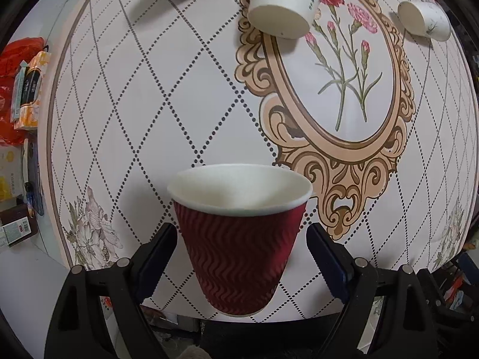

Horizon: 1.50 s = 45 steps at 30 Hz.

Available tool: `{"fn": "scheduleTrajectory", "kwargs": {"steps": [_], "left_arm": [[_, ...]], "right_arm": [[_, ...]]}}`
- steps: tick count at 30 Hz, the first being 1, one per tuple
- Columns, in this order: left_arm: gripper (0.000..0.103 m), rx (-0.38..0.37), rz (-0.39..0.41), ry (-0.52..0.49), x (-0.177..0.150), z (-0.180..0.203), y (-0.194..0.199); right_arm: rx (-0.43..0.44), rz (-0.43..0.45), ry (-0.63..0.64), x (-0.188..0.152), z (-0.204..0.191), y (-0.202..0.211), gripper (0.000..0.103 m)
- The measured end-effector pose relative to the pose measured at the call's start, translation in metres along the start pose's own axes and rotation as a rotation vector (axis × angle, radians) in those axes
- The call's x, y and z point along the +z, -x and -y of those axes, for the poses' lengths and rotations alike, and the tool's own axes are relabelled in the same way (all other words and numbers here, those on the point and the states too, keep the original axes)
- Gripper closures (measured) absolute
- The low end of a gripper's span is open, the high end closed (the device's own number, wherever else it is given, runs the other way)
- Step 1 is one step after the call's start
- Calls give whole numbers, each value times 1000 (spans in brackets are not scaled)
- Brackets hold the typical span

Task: Flip cup upside down
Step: 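Lift the red cup with the left tool and carry it toward the table edge, then lower the red cup onto the cloth with the left tool and release it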

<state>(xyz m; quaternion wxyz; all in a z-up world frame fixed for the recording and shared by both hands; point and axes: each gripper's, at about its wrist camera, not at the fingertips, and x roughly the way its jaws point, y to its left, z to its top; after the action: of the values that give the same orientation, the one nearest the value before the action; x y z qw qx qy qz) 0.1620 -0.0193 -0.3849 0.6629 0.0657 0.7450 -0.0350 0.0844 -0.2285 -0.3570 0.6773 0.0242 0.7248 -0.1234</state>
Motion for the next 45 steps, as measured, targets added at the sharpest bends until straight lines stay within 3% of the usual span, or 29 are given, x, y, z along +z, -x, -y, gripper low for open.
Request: {"fn": "scheduleTrajectory", "kwargs": {"steps": [10, 19, 24, 35, 45], "left_arm": [[14, 17, 157, 0, -25, -14, 73], [14, 53, 321, 27, -89, -47, 156], [14, 30, 383, 57, -117, -61, 195], [14, -5, 425, 51, -157, -71, 230], [14, -31, 408, 64, -166, -90, 218]], "right_arm": [[62, 41, -20, -12, -4, 30, 0], [188, 182, -8, -51, -17, 119, 0], [218, 259, 18, -74, -27, 168, 0], [244, 363, 18, -106, -29, 240, 0], [246, 349, 14, -115, -45, 246, 0]]}}
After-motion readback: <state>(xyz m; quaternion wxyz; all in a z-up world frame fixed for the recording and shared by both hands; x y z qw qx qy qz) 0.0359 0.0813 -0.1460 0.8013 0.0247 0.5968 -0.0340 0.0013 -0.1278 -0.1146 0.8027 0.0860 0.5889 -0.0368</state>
